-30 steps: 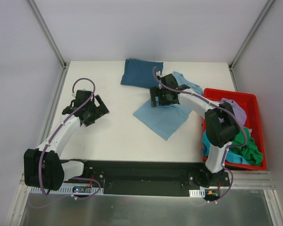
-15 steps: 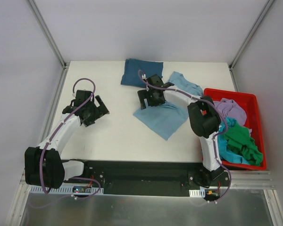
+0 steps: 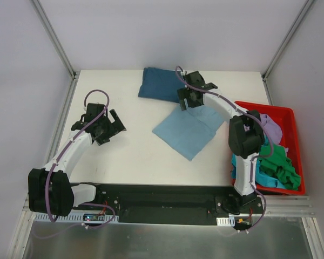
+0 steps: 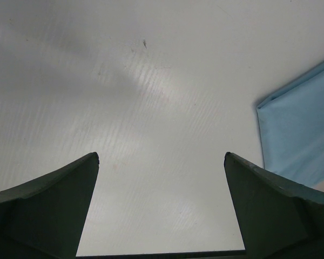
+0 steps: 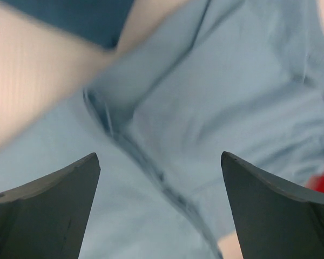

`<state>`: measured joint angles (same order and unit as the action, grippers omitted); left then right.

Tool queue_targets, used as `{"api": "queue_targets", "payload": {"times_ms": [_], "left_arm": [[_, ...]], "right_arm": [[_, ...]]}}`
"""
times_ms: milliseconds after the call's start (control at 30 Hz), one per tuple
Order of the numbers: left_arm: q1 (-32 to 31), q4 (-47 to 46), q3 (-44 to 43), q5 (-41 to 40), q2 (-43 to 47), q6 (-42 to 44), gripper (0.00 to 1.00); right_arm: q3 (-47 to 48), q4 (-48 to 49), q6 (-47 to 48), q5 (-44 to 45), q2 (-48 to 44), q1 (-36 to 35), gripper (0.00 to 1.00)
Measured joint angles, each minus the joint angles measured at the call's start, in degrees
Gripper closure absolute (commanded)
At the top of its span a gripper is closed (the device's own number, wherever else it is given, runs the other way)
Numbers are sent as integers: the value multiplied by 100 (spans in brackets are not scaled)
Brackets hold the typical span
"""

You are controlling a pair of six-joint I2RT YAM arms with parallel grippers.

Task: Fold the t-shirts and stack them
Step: Fold the folded rectangular tshirt in 1/3 of the way, then grab one side of the 2/3 rectangular tshirt with both arms

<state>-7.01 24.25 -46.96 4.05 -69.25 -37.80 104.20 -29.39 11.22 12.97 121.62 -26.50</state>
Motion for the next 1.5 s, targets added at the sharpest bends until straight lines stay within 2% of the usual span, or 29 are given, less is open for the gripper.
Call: {"api": "queue_targets", "payload": {"times_ms": [133, 233, 300, 400, 600, 667, 767, 900, 1033, 1167, 1333, 1433, 1500], "left_arm": [[-2, -26, -2, 323, -68, -4, 1], [-79, -192, -7, 649, -302, -22, 1], [-293, -284, -70, 780, -540, -44, 1], [-756, -354, -426, 960, -1086, -72, 4], [-1226, -691, -1580, 1447, -2599, -184, 11], [-1296, -769, -1784, 1550, -2986, -229, 15], [-1351, -780, -1871, 1633, -3305, -306, 22], [-1443, -763, -1908, 1652, -3517, -372, 34], [-1537, -772, -2015, 1679, -3670, -382, 37], [-1558, -769, -2076, 1703, -3845, -391, 46], [-1606, -789, -2229, 1818, -4028, -474, 48], [-1668, -793, -2288, 1808, -4087, -487, 53], [-1703, -798, -2356, 1827, -4157, -505, 60]], "right_arm": [[-1832, 83, 24, -197, -1294, -249, 4], [-3342, 125, 2, -334, -2590, -911, 4], [-3982, 190, -61, -511, -3220, -1493, 4], [-4524, 413, -192, -962, -3558, -2142, 4], [-4782, 518, -376, -1172, -3187, -2461, 2], [-4791, 511, -431, -1064, -3049, -2459, 1], [-4894, 511, -479, -933, -2959, -2459, 5], [-5115, 525, -581, -925, -2957, -2459, 7], [-5248, 651, -632, -903, -2983, -2459, 7], [-5259, 673, -671, -868, -2986, -2461, 8], [-5274, 704, -758, -793, -2986, -2465, 11], [-5281, 713, -785, -752, -2986, -2474, 12], [-5287, 723, -817, -717, -2986, -2479, 13]]}}
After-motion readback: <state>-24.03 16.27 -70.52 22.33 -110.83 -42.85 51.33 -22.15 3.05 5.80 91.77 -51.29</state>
